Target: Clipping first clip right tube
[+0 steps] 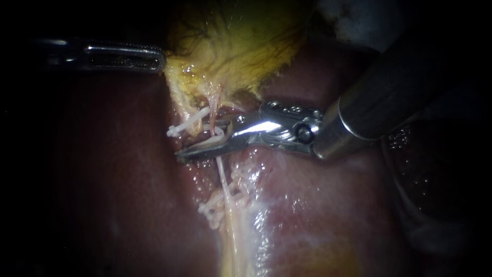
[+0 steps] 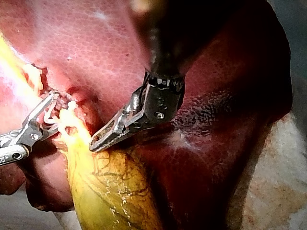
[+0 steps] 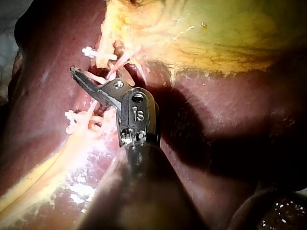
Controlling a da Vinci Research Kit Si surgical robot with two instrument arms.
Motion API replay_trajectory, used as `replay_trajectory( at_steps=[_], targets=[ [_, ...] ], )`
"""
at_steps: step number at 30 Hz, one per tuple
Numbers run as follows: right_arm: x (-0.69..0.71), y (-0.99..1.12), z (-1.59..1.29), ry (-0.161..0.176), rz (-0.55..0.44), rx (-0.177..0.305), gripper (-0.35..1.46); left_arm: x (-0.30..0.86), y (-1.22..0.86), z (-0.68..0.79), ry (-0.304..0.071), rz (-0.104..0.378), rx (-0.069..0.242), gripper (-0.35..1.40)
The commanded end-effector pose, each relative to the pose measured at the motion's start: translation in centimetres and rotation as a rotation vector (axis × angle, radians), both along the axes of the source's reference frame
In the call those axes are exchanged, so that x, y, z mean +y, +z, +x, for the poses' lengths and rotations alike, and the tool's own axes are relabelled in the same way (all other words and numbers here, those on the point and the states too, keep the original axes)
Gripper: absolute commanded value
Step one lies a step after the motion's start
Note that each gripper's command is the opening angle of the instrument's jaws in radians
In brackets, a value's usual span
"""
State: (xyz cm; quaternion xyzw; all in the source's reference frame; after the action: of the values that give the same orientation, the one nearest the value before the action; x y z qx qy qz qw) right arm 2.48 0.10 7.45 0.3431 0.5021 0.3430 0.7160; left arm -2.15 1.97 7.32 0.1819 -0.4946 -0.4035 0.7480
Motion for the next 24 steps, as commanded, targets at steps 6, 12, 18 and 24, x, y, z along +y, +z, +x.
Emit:
replay_trajectory(
  at_steps=[6,12,18,24],
  targets=[
    [-0.01,-0.04,-0.05,-0.013,0.005,0.007,0.51,0.00,0.00,0.00,0.000,0.000,0.000,-0.35],
    [0.00,-0.07,-0.15,-0.114,0.032,0.062,0.51,0.00,-0.01,0.01,0.000,0.000,0.000,-0.35],
    [0.00,-0.06,-0.20,-0.141,0.066,0.202,0.51,-0.01,-0.01,0.01,0.000,0.000,0.000,-0.35],
    [-0.04,-0.08,-0.20,-0.153,0.113,0.333,0.51,0.00,-0.01,0.01,0.000,0.000,0.000,-0.35]
  ],
)
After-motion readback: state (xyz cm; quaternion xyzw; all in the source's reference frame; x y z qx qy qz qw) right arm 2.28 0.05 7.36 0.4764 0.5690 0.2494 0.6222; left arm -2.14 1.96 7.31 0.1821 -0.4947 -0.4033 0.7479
